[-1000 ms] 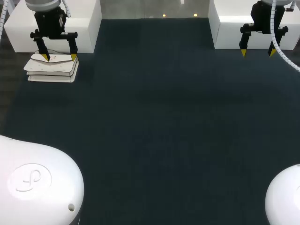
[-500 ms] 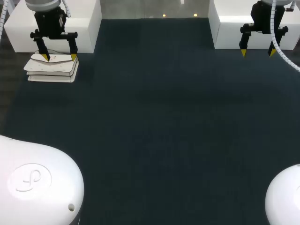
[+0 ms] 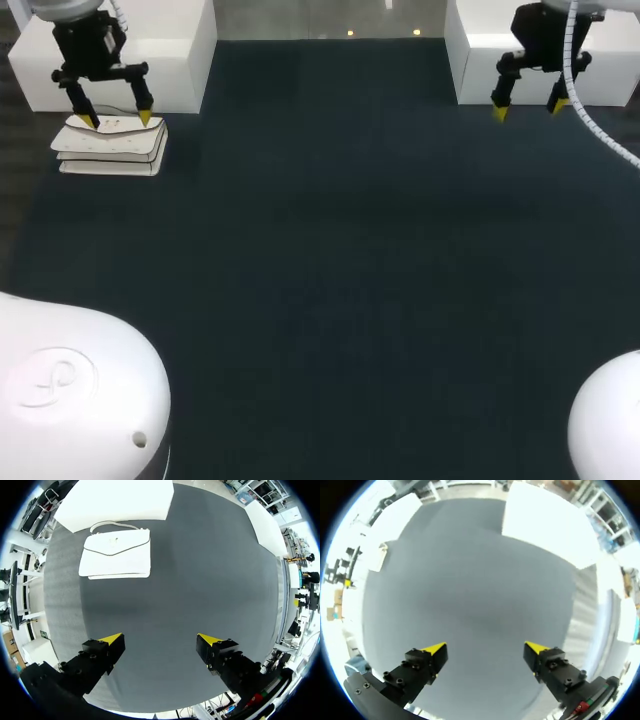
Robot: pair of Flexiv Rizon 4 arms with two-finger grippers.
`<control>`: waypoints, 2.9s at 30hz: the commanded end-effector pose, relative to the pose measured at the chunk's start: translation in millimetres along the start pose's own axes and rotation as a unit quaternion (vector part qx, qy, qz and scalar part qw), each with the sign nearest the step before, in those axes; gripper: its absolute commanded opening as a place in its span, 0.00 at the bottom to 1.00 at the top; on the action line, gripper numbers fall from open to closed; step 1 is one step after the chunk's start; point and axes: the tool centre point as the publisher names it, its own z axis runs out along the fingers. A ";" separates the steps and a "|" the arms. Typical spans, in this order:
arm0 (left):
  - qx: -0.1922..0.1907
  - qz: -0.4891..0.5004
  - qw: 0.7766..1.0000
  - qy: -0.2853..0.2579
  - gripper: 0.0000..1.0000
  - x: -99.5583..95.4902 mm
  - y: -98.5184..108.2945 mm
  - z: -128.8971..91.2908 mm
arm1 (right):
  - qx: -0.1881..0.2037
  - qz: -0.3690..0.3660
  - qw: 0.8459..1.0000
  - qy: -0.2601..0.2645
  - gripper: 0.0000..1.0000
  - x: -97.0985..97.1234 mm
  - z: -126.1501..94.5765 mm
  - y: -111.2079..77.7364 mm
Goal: Pick up the bag, open it, inspect its contents, close it, and place it on the opposite side
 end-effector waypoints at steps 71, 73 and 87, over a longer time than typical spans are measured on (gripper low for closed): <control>0.048 -0.027 0.927 0.370 1.00 -210.1 -97.6 55.4 | -0.184 -0.577 0.785 0.131 1.00 124.9 123.7 65.8; 0.050 -0.028 0.923 0.381 1.00 -216.2 -104.8 55.8 | -0.190 -0.580 0.780 0.136 1.00 127.2 129.4 68.7; 0.031 -0.027 0.900 0.434 1.00 -231.1 -131.4 65.5 | -0.215 -0.593 0.763 0.139 1.00 126.5 151.3 82.3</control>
